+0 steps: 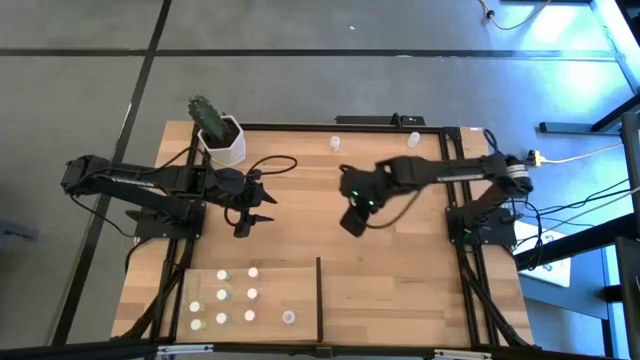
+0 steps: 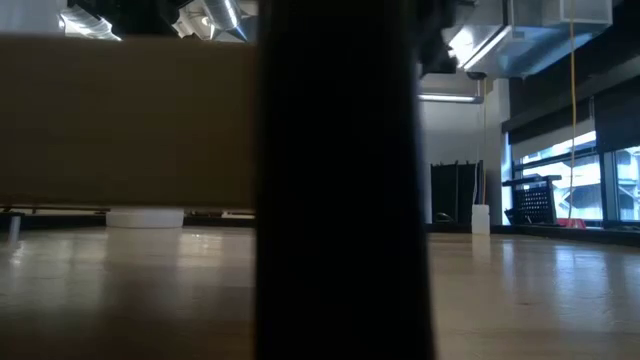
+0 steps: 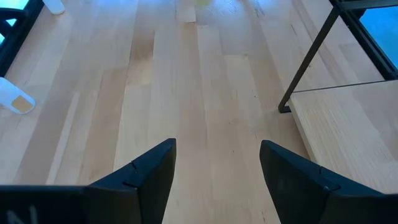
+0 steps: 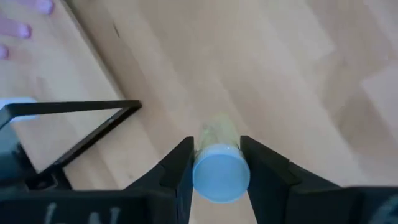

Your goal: Pick and place medicine bottles onto shelf by color

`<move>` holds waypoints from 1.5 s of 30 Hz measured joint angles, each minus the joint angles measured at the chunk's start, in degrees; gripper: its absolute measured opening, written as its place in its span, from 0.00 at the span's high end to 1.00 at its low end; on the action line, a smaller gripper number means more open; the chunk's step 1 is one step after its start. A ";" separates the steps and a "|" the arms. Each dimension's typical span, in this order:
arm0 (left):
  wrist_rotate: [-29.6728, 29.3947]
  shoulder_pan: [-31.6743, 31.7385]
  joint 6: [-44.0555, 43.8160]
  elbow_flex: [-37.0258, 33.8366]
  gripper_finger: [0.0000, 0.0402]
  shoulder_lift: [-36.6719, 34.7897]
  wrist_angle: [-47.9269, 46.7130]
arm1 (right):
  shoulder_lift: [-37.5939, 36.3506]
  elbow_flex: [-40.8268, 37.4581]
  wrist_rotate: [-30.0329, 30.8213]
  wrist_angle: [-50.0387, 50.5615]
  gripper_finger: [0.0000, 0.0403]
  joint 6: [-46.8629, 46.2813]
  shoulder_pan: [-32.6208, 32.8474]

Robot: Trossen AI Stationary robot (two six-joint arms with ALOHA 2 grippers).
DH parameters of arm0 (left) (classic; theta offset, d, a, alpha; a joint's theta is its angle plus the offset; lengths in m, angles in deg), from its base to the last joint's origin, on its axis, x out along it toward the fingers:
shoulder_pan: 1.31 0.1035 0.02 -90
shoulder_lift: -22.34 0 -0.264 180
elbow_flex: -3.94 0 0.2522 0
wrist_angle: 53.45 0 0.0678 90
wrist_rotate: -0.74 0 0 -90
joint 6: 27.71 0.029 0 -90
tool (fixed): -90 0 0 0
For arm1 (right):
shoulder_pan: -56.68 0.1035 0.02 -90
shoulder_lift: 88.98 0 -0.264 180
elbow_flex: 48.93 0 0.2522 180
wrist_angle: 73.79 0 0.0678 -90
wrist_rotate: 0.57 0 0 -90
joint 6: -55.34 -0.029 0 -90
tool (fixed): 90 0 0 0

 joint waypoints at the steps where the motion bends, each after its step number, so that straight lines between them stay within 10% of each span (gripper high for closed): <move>1: 0.02 -0.02 0.02 0.00 0.44 0.00 -0.04 | 1.50 1.65 -0.61 1.03 0.70 2.20 -0.97; 21: 0.02 0.00 -0.14 0.00 0.44 0.00 0.00 | 25.12 17.52 -0.17 3.42 0.70 28.38 -7.02; 45: 0.02 -0.02 -0.44 0.00 0.44 0.00 -0.02 | 29.80 17.47 -0.18 0.84 0.67 33.05 -7.00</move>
